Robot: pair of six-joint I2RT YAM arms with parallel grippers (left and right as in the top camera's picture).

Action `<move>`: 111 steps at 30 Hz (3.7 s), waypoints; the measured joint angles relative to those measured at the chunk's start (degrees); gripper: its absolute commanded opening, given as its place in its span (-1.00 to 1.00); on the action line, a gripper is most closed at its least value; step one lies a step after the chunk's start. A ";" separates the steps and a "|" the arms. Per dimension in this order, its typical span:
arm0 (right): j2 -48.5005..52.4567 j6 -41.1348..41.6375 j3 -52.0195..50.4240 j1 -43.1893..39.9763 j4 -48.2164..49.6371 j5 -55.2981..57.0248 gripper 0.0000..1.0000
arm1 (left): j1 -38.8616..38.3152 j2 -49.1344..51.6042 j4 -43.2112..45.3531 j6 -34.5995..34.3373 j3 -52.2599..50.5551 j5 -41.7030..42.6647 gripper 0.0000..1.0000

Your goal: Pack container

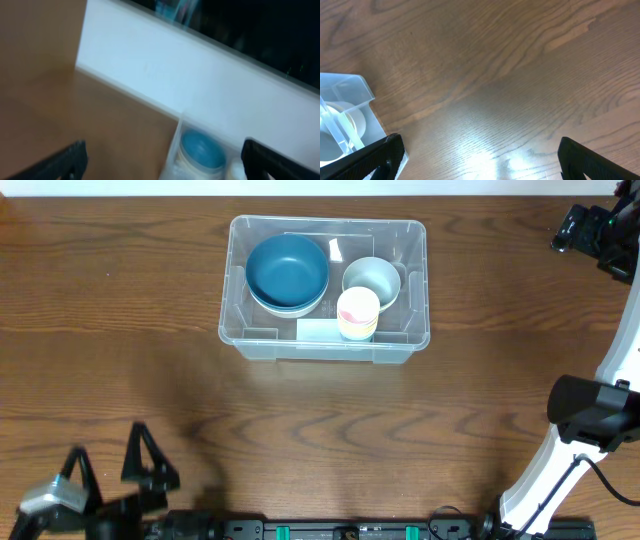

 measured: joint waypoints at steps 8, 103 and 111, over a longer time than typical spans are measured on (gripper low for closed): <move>0.00 -0.02 0.00 0.00 0.00 0.02 0.98 | 0.70 -0.22 39.17 4.92 -22.12 6.62 0.96; -84.63 -0.17 -89.05 16.52 75.38 -0.11 0.98 | 0.83 -4.28 38.34 19.61 -48.59 12.98 0.96; -97.66 -4.63 -117.22 16.52 106.20 -2.54 0.99 | 0.83 -4.28 38.34 19.61 -48.59 12.98 0.96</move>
